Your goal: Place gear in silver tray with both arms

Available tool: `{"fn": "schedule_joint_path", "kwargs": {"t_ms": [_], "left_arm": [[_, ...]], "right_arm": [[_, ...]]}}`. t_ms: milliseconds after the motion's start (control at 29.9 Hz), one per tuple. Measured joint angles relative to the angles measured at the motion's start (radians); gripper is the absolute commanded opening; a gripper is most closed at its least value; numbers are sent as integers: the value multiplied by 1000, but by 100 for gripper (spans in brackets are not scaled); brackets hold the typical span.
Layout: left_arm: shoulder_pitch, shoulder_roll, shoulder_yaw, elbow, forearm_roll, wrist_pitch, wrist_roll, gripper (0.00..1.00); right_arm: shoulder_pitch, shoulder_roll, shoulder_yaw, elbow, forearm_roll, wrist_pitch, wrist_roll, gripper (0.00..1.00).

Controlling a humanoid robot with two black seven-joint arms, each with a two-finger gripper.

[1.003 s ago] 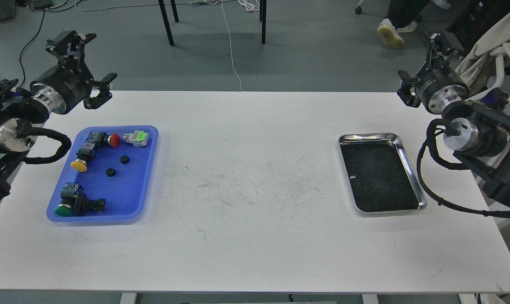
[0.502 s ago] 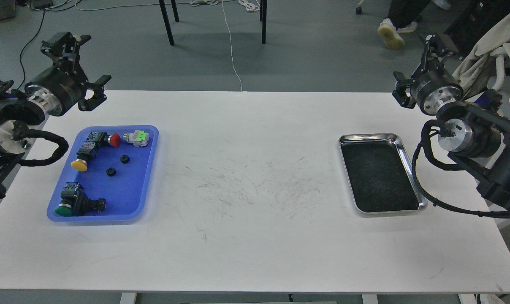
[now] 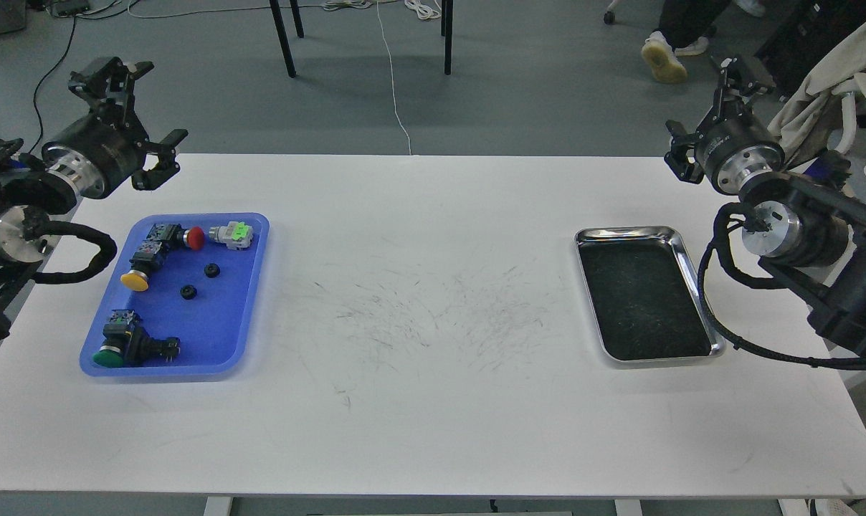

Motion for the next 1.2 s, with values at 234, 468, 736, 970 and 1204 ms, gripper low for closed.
{"fn": "schedule_joint_path", "kwargs": {"t_ms": [234, 468, 736, 970, 1204], "left_arm": [[2, 0, 2, -1, 2, 0, 0, 98], [-4, 15, 69, -3, 11, -3, 2, 98], [-33, 93, 111, -11, 17, -6, 0, 98], [-30, 112, 110, -39, 11, 86, 0, 98], [8, 149, 103, -108, 3, 154, 7, 98]], "right_arm": [[0, 0, 0, 1, 0, -1, 0, 99], [-1, 3, -1, 3, 0, -1, 0, 99], [-5, 3, -1, 4, 0, -2, 0, 99], [-6, 3, -1, 6, 0, -4, 0, 99], [-6, -3, -4, 9, 0, -9, 0, 99]]}}
